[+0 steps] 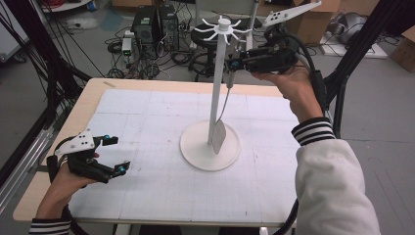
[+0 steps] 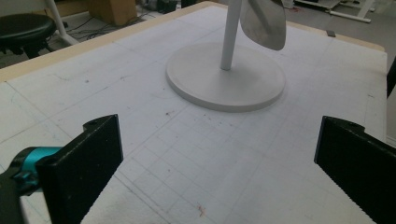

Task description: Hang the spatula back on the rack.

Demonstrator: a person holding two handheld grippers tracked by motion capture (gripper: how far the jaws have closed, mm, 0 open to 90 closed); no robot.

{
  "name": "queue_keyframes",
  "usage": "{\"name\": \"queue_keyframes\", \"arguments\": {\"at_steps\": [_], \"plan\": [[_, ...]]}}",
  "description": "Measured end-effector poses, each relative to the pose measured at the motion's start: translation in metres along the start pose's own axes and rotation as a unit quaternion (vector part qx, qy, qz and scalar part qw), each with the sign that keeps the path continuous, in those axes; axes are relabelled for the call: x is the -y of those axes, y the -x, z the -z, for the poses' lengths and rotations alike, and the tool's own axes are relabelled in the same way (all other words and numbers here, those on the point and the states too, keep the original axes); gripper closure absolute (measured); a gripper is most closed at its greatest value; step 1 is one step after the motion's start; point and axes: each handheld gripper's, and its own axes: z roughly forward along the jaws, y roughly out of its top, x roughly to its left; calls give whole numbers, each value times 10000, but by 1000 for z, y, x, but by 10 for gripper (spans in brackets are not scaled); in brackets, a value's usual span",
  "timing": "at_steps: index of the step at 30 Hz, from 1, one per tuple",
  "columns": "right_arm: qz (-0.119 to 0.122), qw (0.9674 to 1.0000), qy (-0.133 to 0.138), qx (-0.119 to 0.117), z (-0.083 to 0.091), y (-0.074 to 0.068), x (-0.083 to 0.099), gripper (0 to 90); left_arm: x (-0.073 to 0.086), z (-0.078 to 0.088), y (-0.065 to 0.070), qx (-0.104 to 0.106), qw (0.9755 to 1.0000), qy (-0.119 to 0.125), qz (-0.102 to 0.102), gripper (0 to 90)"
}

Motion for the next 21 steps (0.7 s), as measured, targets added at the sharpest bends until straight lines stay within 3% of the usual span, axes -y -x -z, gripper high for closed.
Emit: {"name": "queue_keyframes", "arguments": {"at_steps": [3,4,5,8,9,12,13,16,19,21], "plan": [[61,9999,79,32,-1,0,3,670,0,1,0,-20,10000,24,4,17],[85,9992,355,140,0,-2,5,564,0,1,0,-14,10000,27,0,17],[100,9989,430,154,1,-2,7,521,0,1,1,-25,10000,36,22,17],[94,9991,364,211,3,-3,10,477,0,2,0,-20,10000,67,7,17],[118,9990,348,243,5,-5,17,404,0,2,1,-16,10000,84,16,17],[124,9988,379,299,8,-7,24,338,1,4,0,-6,9999,150,62,17],[95,9984,463,311,10,-8,33,180,1,5,-1,1,9998,182,88,17],[64,9981,487,368,11,-9,44,139,1,8,-1,1,9996,254,137,17],[232,9981,470,329,13,-13,70,14,1,8,0,29,9996,270,99,17],[302,9978,469,352,14,-14,77,4,2,8,0,42,9996,253,82,17]]}}
